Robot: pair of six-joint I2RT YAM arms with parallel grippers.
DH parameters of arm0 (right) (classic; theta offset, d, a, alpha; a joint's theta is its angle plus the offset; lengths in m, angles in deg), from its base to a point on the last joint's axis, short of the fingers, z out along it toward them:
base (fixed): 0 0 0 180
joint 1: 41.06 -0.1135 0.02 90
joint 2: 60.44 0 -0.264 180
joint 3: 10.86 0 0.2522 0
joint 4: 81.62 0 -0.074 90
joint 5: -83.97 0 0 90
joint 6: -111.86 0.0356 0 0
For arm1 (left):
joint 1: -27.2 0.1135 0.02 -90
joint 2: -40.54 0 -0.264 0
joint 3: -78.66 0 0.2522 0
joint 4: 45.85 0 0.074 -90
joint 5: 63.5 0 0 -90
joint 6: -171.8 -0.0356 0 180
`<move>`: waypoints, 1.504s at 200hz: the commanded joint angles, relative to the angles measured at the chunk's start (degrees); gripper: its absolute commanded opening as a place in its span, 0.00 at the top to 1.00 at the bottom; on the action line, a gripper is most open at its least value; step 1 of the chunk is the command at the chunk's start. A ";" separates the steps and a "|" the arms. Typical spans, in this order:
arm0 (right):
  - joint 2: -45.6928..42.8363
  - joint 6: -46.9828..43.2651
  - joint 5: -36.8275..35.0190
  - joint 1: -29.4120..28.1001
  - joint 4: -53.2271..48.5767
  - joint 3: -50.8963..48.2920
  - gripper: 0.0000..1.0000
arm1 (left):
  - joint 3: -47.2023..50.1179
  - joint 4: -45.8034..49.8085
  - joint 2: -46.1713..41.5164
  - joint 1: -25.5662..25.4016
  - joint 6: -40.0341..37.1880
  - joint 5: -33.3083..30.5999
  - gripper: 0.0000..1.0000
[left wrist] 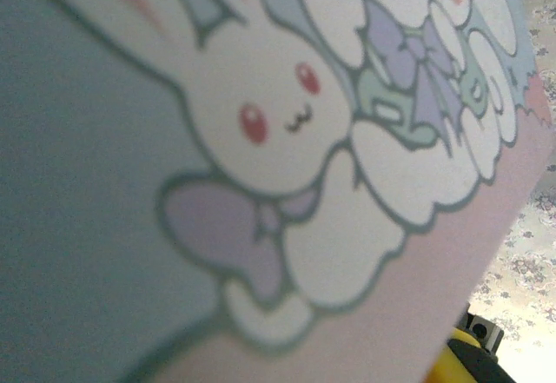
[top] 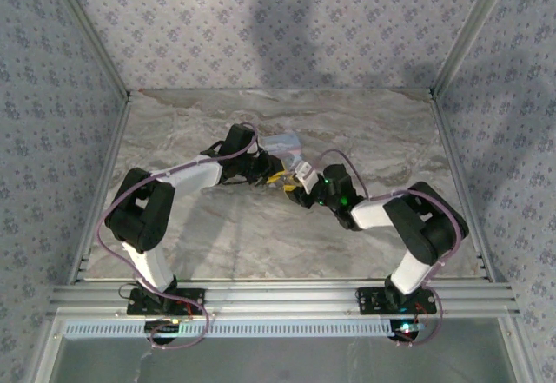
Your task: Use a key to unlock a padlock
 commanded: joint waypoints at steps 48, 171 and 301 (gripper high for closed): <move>-1.25 17.56 11.77 5.73 5.29 -1.34 0.64 | 0.42 -3.77 -0.11 -0.44 -1.45 0.03 0.88; 5.28 37.21 15.57 6.48 7.56 3.53 0.71 | 0.35 -4.04 0.24 -0.70 -1.56 0.44 0.89; 9.70 39.11 14.59 5.55 7.91 6.38 0.90 | 0.09 -4.21 0.59 -0.83 -1.40 0.67 0.89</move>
